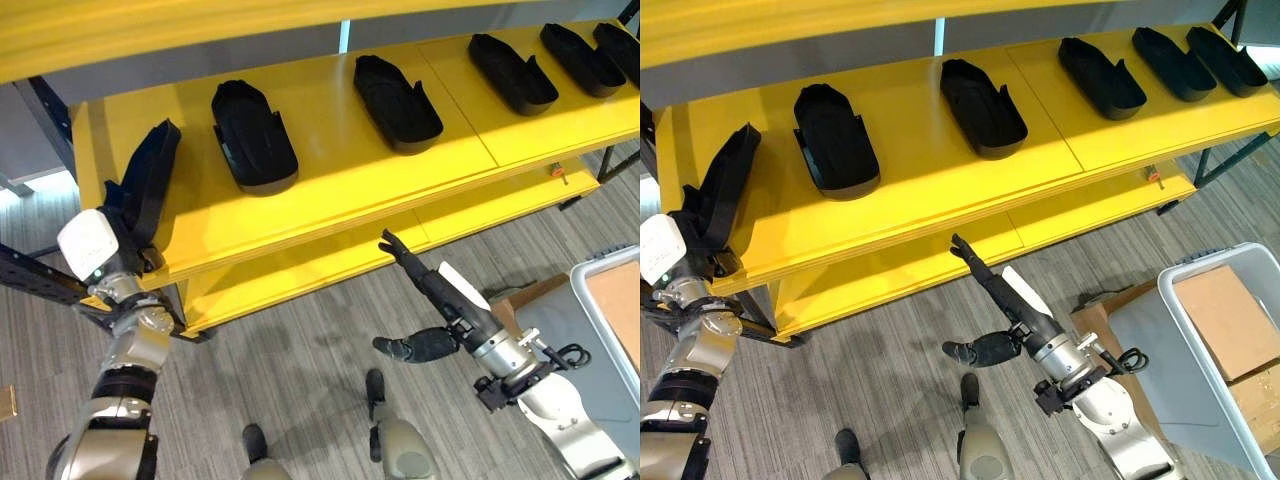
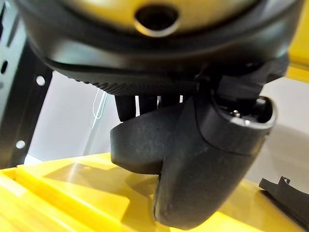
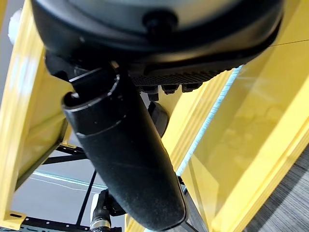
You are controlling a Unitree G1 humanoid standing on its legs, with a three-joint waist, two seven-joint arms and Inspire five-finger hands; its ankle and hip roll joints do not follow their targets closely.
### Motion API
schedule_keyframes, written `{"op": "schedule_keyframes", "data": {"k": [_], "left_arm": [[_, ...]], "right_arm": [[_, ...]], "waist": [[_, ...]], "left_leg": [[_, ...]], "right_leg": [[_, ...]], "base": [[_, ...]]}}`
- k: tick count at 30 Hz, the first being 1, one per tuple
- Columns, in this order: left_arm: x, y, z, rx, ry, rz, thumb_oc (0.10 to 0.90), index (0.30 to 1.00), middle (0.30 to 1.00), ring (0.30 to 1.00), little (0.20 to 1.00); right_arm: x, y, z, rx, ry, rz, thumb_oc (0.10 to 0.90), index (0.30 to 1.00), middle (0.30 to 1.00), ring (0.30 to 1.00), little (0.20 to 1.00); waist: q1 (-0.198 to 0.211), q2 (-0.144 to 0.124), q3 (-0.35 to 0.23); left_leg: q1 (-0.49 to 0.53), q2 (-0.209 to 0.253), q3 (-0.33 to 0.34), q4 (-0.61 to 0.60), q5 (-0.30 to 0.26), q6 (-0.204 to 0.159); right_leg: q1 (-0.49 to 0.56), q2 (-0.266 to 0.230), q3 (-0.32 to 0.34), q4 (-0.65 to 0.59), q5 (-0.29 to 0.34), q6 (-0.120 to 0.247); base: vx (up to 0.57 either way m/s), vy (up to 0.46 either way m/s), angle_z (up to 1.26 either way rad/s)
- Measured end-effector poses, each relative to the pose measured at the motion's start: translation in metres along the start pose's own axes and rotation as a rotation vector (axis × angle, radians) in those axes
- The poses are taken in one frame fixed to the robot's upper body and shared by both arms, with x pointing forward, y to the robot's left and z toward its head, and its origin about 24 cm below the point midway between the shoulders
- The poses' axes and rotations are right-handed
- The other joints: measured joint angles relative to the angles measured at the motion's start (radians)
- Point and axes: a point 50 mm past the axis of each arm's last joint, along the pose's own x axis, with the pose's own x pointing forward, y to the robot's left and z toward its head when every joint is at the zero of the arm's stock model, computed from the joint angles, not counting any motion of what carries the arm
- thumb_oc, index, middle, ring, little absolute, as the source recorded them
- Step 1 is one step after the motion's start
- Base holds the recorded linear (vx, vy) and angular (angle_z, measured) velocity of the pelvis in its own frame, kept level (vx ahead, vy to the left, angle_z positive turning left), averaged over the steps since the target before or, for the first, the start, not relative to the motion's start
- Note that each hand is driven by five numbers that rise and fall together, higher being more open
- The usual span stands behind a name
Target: Move parts from the plastic box to the shelf.
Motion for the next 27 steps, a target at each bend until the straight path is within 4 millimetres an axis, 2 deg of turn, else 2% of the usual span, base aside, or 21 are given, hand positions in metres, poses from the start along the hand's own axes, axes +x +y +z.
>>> {"op": "schedule_keyframes", "data": {"k": [5,12,22,27], "left_arm": [[0.005,0.008,0.006,-0.04,-0.003,0.035,0.4,0.3,0.3,0.3,0.3],[0.007,0.018,0.012,-0.074,-0.026,0.129,0.4,0.3,0.3,0.3,0.3],[0.007,0.019,0.012,-0.118,-0.014,0.146,0.4,0.3,0.3,0.3,0.3],[0.009,0.024,0.01,-0.126,0.003,0.182,0.4,0.3,0.3,0.3,0.3]], "right_arm": [[0.001,-0.001,0.001,-0.004,-0.007,-0.001,0.9,1.0,1.0,1.0,1.0],[0.008,-0.008,0.008,-0.046,-0.04,0.008,0.9,1.0,1.0,1.0,1.0],[0.011,-0.01,0.011,-0.057,-0.056,0.01,0.9,1.0,1.0,1.0,1.0],[0.011,-0.011,0.011,-0.063,-0.054,0.012,0.9,1.0,1.0,1.0,1.0]], "waist": [[0.01,-0.013,0.011],[0.021,-0.044,0.038],[0.025,-0.044,0.039],[0.024,-0.055,0.044]], "left_leg": [[-0.004,0.009,0.0,0.0,0.001,-0.002],[-0.031,0.012,-0.004,0.007,0.003,-0.005],[-0.037,0.013,-0.005,0.009,0.003,-0.005],[-0.037,0.014,-0.004,0.011,0.003,-0.005]], "right_leg": [[-0.004,0.01,0.0,0.0,0.002,-0.003],[-0.026,0.012,-0.003,0.0,0.005,-0.007],[-0.031,0.012,-0.003,0.0,0.005,-0.007],[-0.031,0.013,-0.002,0.0,0.006,-0.008]], "base": [[0.0,0.0,0.0],[-0.01,-0.001,0.02],[0.0,0.0,0.0],[0.0,0.0,0.0]]}}
